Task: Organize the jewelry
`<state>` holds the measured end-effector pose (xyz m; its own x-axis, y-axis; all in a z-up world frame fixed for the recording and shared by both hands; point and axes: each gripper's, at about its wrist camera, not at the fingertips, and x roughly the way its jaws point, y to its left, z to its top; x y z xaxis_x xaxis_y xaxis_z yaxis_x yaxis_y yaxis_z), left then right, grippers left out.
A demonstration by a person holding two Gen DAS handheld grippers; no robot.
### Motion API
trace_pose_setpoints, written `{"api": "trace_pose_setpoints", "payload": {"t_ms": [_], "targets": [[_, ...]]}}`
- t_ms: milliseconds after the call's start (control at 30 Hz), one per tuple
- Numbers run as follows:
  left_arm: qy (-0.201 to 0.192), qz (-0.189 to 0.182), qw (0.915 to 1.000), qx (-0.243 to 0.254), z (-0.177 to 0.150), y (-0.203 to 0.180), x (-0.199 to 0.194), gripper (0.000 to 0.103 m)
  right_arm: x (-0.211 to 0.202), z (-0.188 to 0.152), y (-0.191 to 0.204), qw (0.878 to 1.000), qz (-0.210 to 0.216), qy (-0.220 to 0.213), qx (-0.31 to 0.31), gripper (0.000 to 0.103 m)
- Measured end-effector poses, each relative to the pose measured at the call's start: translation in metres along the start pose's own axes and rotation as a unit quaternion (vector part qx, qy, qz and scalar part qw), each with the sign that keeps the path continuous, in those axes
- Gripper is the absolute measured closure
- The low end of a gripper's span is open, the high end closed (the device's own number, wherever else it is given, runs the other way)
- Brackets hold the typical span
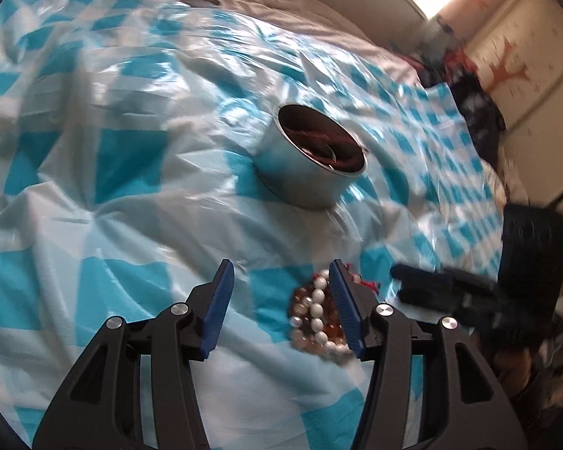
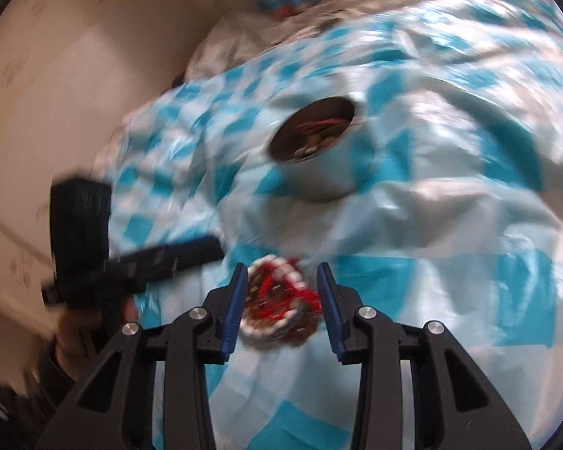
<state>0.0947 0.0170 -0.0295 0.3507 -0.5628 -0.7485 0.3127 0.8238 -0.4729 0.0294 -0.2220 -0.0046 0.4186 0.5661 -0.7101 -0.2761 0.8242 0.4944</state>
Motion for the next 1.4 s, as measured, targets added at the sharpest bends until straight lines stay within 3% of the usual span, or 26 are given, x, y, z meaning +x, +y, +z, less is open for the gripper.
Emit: {"api": "trace_pose_setpoints", "payload": {"t_ms": [167, 367, 500, 533, 767, 867, 1100, 1233, 1400], "targets": [[-0.010, -0.005, 0.9999, 0.007, 0.001, -0.004, -0.005, 0.053, 0.018, -0.011, 0.022, 0.997, -0.040, 0.030, -0.066, 0.065], [-0.007, -0.005, 0.9999, 0.011, 0.002, -0.007, -0.004, 0.053, 0.023, -0.015, 0.021, 0.995, -0.052, 0.033, -0.082, 0.066], [-0.004, -0.003, 0.9997, 0.022, 0.000, -0.011, -0.004, 0.053, 0.024, -0.015, 0.021, 0.994, -0.061, 0.031, -0.087, 0.094], [-0.004, -0.003, 0.9997, 0.023, 0.000, -0.011, -0.003, 0.053, 0.020, -0.013, 0.021, 0.994, -0.058, 0.023, -0.086, 0.094], [0.007, -0.014, 0.9990, 0.041, -0.002, -0.017, 0.000, 0.052, -0.017, 0.003, -0.010, 0.999, 0.034, -0.038, 0.008, 0.095], [0.022, -0.021, 0.9969, 0.073, -0.007, -0.029, 0.006, 0.052, -0.026, 0.006, -0.019, 0.997, 0.052, -0.053, 0.031, 0.095], [0.029, -0.001, 0.9887, 0.147, -0.019, -0.056, 0.018, 0.052, -0.036, 0.009, -0.029, 0.994, 0.055, -0.071, 0.057, 0.095], [0.038, 0.015, 0.9859, 0.162, -0.022, -0.060, 0.026, 0.052, -0.044, 0.009, -0.040, 0.988, 0.085, -0.091, 0.087, 0.095], [0.012, -0.005, 0.9859, 0.167, -0.014, -0.067, 0.027, 0.052, -0.057, 0.010, -0.049, 0.982, 0.092, -0.124, 0.112, 0.094]]}}
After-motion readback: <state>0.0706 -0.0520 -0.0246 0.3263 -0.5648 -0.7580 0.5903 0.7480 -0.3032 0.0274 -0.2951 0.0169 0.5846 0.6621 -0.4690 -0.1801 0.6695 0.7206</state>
